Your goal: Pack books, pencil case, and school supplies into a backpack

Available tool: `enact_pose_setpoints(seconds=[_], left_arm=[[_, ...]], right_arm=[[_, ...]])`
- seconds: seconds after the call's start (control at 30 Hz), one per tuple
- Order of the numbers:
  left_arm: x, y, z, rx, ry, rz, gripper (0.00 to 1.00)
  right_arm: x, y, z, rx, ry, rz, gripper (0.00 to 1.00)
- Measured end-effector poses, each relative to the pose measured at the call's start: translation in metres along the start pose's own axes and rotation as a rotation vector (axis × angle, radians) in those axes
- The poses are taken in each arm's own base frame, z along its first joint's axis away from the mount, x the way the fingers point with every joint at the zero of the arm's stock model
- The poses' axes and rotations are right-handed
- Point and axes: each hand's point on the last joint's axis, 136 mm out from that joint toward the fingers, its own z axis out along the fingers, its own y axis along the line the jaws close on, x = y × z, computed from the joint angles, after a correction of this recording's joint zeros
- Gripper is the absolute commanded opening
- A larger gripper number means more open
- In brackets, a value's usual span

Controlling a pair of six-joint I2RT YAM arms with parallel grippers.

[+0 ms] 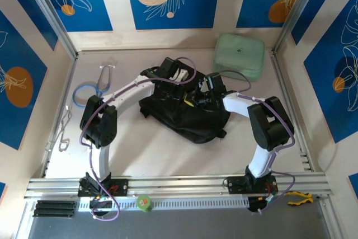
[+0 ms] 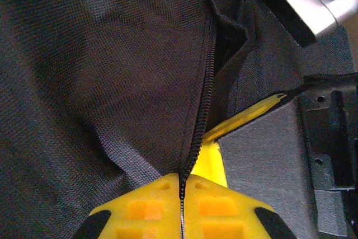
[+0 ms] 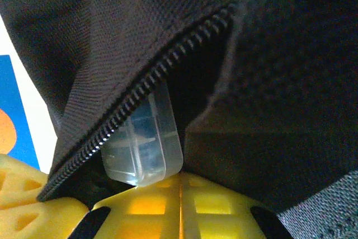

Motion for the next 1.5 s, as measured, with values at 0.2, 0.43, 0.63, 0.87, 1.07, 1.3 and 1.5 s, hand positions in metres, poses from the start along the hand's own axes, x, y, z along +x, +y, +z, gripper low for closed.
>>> enact_pose_setpoints(seconds=[0.2,0.43,0.63,0.87,1.07,1.3,1.5], left_arm=[[0.001,-0.006,-0.002,0.045,0.009,-0.03,0.39],[-0.005,-0.013,-0.044,0.096,-0.072,-0.066,0.6],[-0.001,0.029,-0.092,0.061,-0.206,-0.227,0.72],[0.052,0.089,-0.101,-0.028,-0.232,-0.465,0.81],[0.082,0.108,-0.096,-0.046,-0.231,-0.598,0.82],[0.095,0.131,-0.099,-0.064,-0.27,-0.726,0.82],[0.089,0.132,-0.106,-0.056,-0.306,-0.733,0.82]], right_arm=[[0.009,-0.002,-0.025,-0.034,-0.042,-0.011,0.18],[0.023,-0.002,-0.082,-0.019,-0.148,-0.091,0.31],[0.035,0.027,-0.092,0.107,-0.141,-0.319,0.39],[0.038,0.058,-0.061,0.243,-0.088,-0.525,0.44],[0.043,0.052,-0.02,0.378,0.018,-0.632,0.41],[0.056,0.062,0.02,0.454,0.124,-0.789,0.39],[0.063,0.044,0.029,0.514,0.201,-0.812,0.37]])
